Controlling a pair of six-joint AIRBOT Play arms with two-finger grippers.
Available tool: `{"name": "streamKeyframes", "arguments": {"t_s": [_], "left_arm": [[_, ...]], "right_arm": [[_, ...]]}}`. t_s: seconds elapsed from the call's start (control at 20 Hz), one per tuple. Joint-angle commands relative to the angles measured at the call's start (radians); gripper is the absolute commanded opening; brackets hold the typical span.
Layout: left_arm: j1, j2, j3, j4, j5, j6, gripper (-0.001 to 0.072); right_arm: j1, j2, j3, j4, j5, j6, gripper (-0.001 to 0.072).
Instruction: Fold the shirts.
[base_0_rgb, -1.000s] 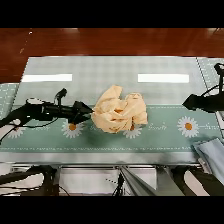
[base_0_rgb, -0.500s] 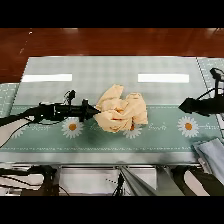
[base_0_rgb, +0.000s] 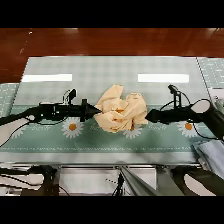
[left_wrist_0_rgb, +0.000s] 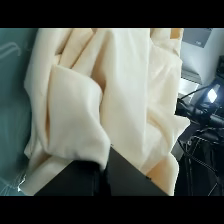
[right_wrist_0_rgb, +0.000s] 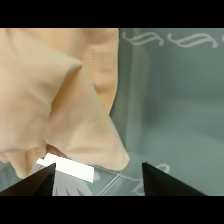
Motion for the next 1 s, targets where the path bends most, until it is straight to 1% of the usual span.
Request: {"name": "streamKeyframes", "arguments": {"t_s": [0.0, 0.1, 0.15, 0.2, 0.25, 0.3, 0.35, 0.4, 0.45, 0.6, 0.8, 0.95], "left_arm": [[0.001, -0.001, 0.000, 0.000, -0.016, 0.018, 0.0023], [0.001, -0.001, 0.000, -0.001, -0.016, 0.031, 0.0023], [0.001, -0.001, 0.001, -0.001, -0.016, 0.031, 0.0023], [0.001, -0.001, 0.002, -0.001, -0.015, 0.031, 0.0023], [0.001, -0.001, 0.002, -0.014, -0.015, 0.045, 0.0023], [0.002, -0.001, 0.002, -0.036, -0.015, 0.056, 0.0023], [0.004, -0.001, 0.002, -0.063, -0.015, 0.067, 0.0023], [0.007, -0.001, 0.003, -0.096, -0.016, 0.083, 0.0023], [0.013, 0.000, 0.003, -0.122, -0.016, 0.083, 0.0023], [0.050, 0.025, 0.017, -0.146, -0.039, 0.091, 0.0022], [0.127, 0.183, 0.080, -0.146, -0.050, 0.101, 0.0021], [0.196, 0.334, 0.185, -0.145, -0.099, 0.046, 0.0021]], "right_arm": [[0.084, -0.074, -0.011, 0.023, -0.150, 0.035, 0.0597], [0.083, -0.100, -0.011, 0.026, -0.214, 0.065, 0.0594], [0.083, -0.113, -0.011, 0.051, -0.238, 0.063, 0.0590], [0.083, -0.128, -0.011, 0.093, -0.249, 0.054, 0.0563], [0.090, -0.144, -0.011, 0.136, -0.254, 0.033, 0.0515], [0.102, -0.157, -0.010, 0.173, -0.254, 0.002, 0.0436], [0.116, -0.164, -0.010, 0.205, -0.254, -0.033, 0.0322], [0.127, -0.161, -0.010, 0.228, -0.252, -0.068, 0.0146], [0.127, -0.150, -0.010, 0.239, -0.240, -0.091, 0.0018], [0.088, -0.061, 0.007, 0.197, -0.195, -0.134, 0.0019], [-0.013, 0.143, 0.106, 0.029, -0.122, -0.126, 0.0019], [-0.090, 0.285, 0.212, -0.090, -0.115, -0.076, 0.0018]]}}
